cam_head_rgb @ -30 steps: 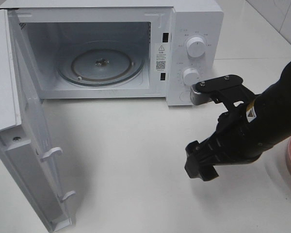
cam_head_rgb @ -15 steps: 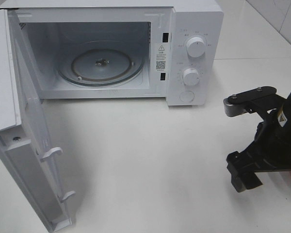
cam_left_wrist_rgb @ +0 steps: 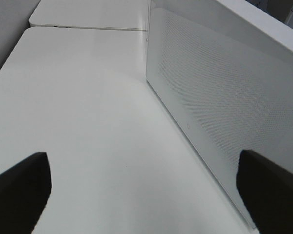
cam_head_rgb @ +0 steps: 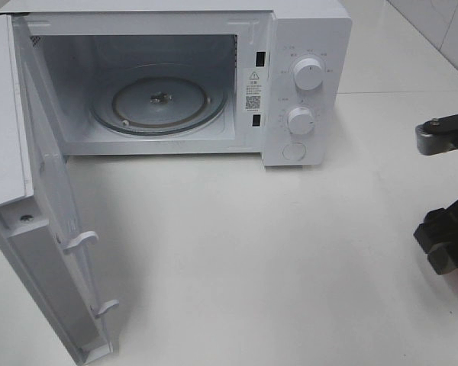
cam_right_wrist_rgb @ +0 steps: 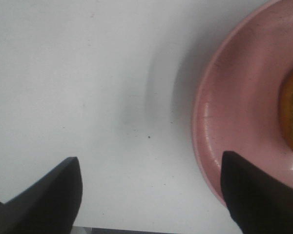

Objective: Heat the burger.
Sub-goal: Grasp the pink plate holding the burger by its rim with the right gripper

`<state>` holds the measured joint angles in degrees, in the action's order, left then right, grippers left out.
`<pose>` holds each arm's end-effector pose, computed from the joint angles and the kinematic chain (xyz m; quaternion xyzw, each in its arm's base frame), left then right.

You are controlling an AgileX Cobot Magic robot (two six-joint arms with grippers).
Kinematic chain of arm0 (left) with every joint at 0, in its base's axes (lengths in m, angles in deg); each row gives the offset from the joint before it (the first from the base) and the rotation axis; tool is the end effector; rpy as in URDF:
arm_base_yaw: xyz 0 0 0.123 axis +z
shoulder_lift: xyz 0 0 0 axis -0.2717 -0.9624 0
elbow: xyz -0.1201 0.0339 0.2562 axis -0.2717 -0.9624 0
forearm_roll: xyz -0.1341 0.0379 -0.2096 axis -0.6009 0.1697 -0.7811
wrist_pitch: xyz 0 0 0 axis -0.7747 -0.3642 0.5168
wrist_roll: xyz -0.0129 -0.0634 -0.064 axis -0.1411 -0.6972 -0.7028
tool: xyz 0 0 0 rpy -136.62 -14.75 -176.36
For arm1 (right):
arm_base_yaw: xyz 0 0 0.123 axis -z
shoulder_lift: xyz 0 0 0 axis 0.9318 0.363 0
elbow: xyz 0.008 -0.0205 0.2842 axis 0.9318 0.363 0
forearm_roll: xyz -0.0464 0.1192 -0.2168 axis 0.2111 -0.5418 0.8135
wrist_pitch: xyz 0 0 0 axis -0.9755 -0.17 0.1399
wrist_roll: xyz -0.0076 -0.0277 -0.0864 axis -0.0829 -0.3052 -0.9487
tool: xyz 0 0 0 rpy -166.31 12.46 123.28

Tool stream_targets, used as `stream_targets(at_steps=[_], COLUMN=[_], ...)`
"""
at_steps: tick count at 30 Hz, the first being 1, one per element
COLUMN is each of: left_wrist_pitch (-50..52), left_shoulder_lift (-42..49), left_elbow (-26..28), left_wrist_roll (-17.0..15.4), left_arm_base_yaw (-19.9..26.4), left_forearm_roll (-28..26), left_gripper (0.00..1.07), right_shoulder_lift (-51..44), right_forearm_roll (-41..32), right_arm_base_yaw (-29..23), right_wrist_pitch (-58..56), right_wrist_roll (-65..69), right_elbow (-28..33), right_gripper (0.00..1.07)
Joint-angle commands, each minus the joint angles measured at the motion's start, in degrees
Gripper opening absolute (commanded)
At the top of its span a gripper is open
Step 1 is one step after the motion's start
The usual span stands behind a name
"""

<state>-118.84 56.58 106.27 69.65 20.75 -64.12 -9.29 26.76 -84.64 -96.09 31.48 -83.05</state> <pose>-0.0051 -0.0117 0.2803 0.0046 0.8442 -0.0241 0.5354 0.2131 0.0460 0.2004 -0.1152 0.9840 -0.0601 0.1218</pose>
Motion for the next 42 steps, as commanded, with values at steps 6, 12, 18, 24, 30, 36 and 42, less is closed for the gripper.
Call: stream_targets(at_steps=[6, 12, 18, 24, 30, 36, 42], left_wrist_pitch=[0.5, 0.5, 0.5, 0.5, 0.5, 0.5, 0.5], left_shoulder_lift=[1.1, 1.1, 1.1, 1.1, 1.1, 1.1, 1.1], left_elbow=[0.0, 0.0, 0.0, 0.0, 0.0, 0.0, 0.0], left_wrist_roll=[-0.2, -0.2, -0.2, -0.2, -0.2, -0.2, -0.2], left_arm_base_yaw=[-0.2, -0.2, -0.2, -0.2, -0.2, -0.2, -0.2], left_forearm_roll=[-0.2, -0.2, -0.2, -0.2, -0.2, -0.2, -0.2], left_gripper=[0.98, 0.98, 0.98, 0.98, 0.98, 0.98, 0.98], right_shoulder_lift=[-0.8, -0.3, 4.1, 8.7, 12.9, 17.0, 19.0], right_forearm_roll=[1.7, 2.1, 2.1, 1.9, 2.0, 3.6, 6.6], right_arm_base_yaw=[6.2, 7.4, 9.7, 10.0, 10.0, 10.0, 10.0], right_wrist_pitch=[2.3, 4.5, 6.5, 8.8, 9.3, 11.9, 15.4], right_wrist_roll=[0.2, 0.2, 0.2, 0.2, 0.2, 0.2, 0.4], right_elbow=[-0.2, -0.2, -0.2, -0.2, -0.2, -0.2, -0.2], right_gripper=[0.76, 0.76, 0.76, 0.76, 0.76, 0.76, 0.76])
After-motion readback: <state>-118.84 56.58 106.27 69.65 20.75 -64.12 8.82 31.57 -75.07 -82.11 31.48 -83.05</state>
